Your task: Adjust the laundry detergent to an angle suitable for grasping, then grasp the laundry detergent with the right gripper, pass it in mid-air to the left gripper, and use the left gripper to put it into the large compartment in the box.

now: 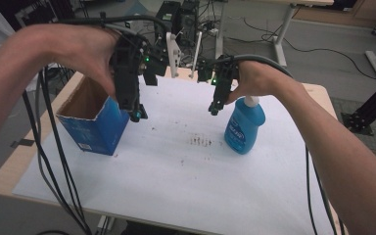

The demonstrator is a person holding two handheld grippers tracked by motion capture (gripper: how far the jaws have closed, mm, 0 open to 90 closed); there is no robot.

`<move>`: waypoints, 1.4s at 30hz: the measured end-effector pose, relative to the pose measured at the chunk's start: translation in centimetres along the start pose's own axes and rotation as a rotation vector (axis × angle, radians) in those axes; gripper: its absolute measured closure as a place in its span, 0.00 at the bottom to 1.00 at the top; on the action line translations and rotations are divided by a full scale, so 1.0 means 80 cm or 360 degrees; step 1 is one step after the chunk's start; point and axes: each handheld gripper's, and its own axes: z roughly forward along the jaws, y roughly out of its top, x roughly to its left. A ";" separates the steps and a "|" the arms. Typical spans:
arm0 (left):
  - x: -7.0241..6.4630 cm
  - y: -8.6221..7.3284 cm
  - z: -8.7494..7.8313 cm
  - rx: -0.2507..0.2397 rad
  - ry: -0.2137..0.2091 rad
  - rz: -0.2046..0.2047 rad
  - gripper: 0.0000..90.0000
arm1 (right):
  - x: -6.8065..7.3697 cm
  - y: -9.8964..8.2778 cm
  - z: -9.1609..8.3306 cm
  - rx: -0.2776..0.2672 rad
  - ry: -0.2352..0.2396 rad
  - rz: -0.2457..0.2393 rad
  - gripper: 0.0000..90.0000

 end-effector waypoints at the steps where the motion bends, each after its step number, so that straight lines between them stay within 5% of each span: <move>1: -0.001 -0.001 0.000 0.0003 0.0011 -0.0005 0.15 | -0.001 -0.002 -0.001 0.0010 -0.0009 0.0007 0.14; 17: -0.003 0.006 0.004 0.0011 0.0006 -0.0007 0.16 | 0.007 -0.006 -0.018 0.0008 -0.0052 0.0036 0.14; 27: -0.003 0.006 0.006 -0.0015 0.0020 0.0000 0.15 | -0.001 -0.026 -0.038 0.0088 -0.0068 0.0371 0.14; 29: -0.004 0.007 0.007 -0.0014 0.0019 0.0003 0.16 | -0.005 -0.036 -0.046 0.0084 -0.0105 0.0540 0.14; 31: -0.004 0.007 0.008 -0.0013 0.0018 0.0009 0.15 | -0.006 -0.039 -0.047 0.0076 -0.0109 0.0580 0.14; 32: -0.005 0.007 0.009 -0.0013 0.0019 0.0005 0.16 | -0.009 -0.047 -0.051 0.0069 -0.0098 0.0679 0.14; 39: -0.007 0.004 0.006 -0.0014 0.0020 0.0006 0.16 | -0.009 -0.068 -0.054 0.0061 -0.0075 0.0873 0.14; 42: -0.008 0.003 0.006 -0.0015 0.0027 0.0007 0.15 | -0.006 -0.084 -0.057 -0.0007 -0.0058 0.0953 0.14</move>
